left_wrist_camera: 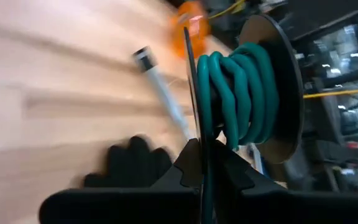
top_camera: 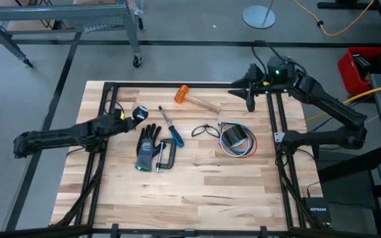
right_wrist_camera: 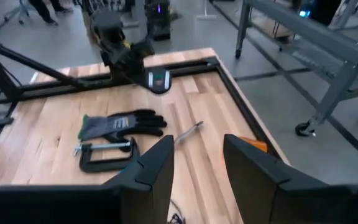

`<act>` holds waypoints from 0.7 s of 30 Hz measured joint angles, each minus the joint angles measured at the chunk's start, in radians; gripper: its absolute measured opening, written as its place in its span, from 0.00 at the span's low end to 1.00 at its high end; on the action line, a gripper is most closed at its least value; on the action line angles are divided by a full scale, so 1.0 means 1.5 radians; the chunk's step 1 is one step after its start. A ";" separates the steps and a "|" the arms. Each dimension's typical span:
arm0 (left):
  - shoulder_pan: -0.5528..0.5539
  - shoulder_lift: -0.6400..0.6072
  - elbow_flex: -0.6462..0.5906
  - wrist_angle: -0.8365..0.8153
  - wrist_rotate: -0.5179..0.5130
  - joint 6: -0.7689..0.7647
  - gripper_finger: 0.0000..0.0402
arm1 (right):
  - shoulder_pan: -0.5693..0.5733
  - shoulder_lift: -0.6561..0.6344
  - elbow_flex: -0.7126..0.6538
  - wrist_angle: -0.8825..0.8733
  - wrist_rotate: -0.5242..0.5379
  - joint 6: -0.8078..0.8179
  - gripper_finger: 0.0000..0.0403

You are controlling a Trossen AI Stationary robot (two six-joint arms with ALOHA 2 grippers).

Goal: Coil cords
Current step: Coil the green wire onto the spool

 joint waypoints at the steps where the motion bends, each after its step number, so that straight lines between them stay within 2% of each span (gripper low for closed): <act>1: 0.000 0.009 -0.001 -0.008 -0.001 -0.017 0.00 | 0.000 -0.013 -0.021 0.018 0.000 0.006 0.35; 11: 0.005 0.084 -0.001 -0.006 -0.007 -0.076 0.00 | 0.000 -0.115 -0.209 0.181 0.029 0.034 0.35; 21: 0.032 0.182 -0.001 -0.013 -0.008 -0.207 0.00 | 0.000 -0.132 -0.318 0.290 0.017 0.049 0.35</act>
